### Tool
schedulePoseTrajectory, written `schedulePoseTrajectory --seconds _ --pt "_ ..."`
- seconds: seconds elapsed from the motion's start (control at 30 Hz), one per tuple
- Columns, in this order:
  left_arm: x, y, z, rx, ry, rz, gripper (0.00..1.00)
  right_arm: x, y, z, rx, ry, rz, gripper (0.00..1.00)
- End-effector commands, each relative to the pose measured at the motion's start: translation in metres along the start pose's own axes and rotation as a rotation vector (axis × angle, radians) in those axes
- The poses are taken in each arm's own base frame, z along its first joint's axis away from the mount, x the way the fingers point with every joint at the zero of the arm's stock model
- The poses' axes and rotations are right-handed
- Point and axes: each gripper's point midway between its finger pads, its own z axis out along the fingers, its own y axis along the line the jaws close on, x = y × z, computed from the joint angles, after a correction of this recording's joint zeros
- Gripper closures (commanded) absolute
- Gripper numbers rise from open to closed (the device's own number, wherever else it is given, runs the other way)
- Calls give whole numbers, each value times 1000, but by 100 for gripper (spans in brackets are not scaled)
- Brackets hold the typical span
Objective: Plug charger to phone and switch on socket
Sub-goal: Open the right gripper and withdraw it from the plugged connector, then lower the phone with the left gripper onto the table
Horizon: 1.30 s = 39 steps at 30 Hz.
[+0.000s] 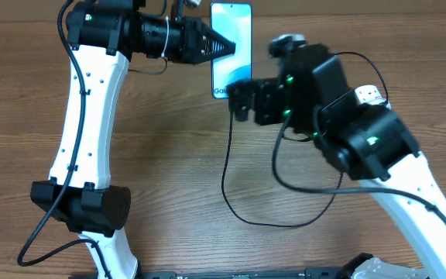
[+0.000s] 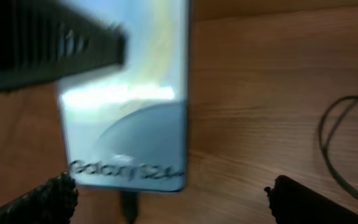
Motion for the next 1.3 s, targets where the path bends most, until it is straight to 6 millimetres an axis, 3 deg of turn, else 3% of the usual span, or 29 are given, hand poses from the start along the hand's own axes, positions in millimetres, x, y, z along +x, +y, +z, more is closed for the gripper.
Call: schedulePoseTrajectory --seconds 0.0,0.2,0.4,0.7,0.87,1.27 --pt "9 3 3 -68 27 38 96 -26 -32 -20 78 -80 134 0" --pt "32 28 16 -162 106 -20 96 -26 -93 -28 212 -51 267 0" --pt "56 65 37 -175 171 -104 96 -10 -126 -35 304 12 329 0" --pt "72 115 60 -189 173 -126 96 15 -144 -26 386 116 342 0" --pt "85 151 67 -294 161 -237 96 20 -147 -15 398 152 347 0" --pt "113 192 87 -299 186 -288 96 28 -153 -1 421 203 357 0"
